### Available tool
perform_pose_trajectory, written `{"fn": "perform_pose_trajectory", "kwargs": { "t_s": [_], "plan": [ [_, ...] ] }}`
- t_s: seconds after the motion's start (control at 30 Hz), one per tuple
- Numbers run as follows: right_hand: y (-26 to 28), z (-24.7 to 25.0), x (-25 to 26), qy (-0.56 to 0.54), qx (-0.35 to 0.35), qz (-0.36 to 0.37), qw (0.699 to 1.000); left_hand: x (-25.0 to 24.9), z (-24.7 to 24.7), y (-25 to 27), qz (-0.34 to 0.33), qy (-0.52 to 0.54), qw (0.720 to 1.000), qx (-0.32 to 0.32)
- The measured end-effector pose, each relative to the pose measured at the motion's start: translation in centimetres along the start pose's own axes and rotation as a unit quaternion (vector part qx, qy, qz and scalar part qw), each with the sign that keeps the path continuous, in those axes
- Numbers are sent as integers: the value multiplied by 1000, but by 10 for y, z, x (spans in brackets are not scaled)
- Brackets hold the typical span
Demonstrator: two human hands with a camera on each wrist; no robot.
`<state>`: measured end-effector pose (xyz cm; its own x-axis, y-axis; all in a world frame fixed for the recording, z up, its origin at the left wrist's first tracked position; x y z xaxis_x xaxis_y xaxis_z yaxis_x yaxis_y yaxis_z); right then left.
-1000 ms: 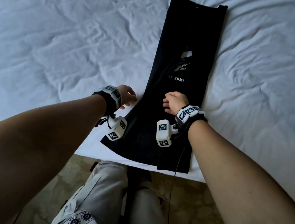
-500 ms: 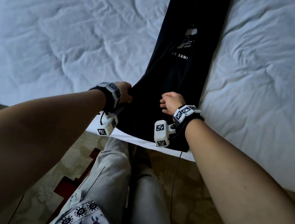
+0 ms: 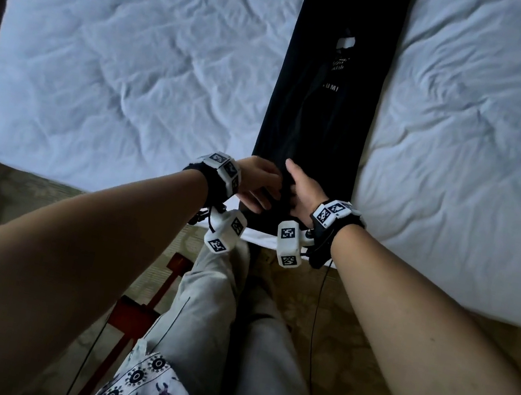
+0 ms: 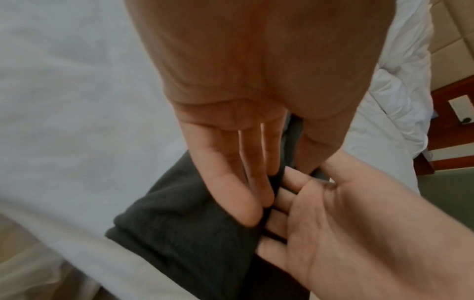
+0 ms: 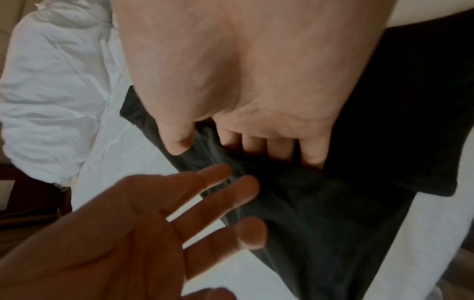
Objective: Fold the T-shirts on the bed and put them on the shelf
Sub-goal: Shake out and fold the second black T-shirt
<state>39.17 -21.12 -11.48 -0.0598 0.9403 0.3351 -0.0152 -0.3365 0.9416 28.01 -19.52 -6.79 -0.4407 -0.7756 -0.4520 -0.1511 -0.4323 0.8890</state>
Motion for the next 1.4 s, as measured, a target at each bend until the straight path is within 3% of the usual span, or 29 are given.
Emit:
{"fn": "perform_pose_trajectory", "kwargs": {
  "t_s": [0.07, 0.2, 0.27, 0.53, 0.7, 0.8, 0.97, 1.07, 1.17, 1.23, 1.3, 1.4],
  "plan": [
    [0, 2, -5, 34, -9, 0, 999, 4, 5, -6, -2, 13, 1000, -24],
    [-3, 18, -12, 137, -70, 45, 987, 24, 44, -21, 10, 22, 984, -174],
    [-4, 20, -16, 195, -83, 54, 976, 39, 56, -28, 25, -9, 979, -203],
    [-11, 30, -39, 302, -115, 65, 944, 62, 29, -27, 60, -40, 988, -138],
    [-11, 35, -47, 366, -125, 98, 917, 88, 23, -44, 84, -153, 978, -117],
    [-9, 38, -49, 368, -141, 114, 912, 105, 21, -51, 98, -193, 972, -92],
    [2, 52, -45, 332, -151, 127, 922, 121, 21, -47, 108, -186, 971, -104],
    [10, 78, -30, 292, -242, 154, 912, 111, 16, -29, 122, -118, 974, -149],
    [23, 117, -23, 272, -363, 153, 878, 124, 10, -26, 153, 1, 973, -171],
    [21, 136, -36, 234, -361, 101, 897, 132, 4, -24, 167, 72, 968, -172],
    [14, 142, -56, 194, -306, 47, 931, 135, -6, -22, 171, 151, 958, -174],
    [11, 140, -82, 109, -231, -22, 967, 131, -17, -21, 160, 171, 957, -171]
  ]
}}
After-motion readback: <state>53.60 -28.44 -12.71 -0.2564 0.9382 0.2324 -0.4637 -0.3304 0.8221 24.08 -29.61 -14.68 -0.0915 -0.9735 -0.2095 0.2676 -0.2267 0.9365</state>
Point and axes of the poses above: each hand's wrist, its own y-axis away from the middle knuckle, its own z-axis out of the back of the hand, x = y × z, the point moved 8 cm from there along -y, towards the middle knuckle, and after that the axes turned 8 degrees about -x, right-handed, at the moved point
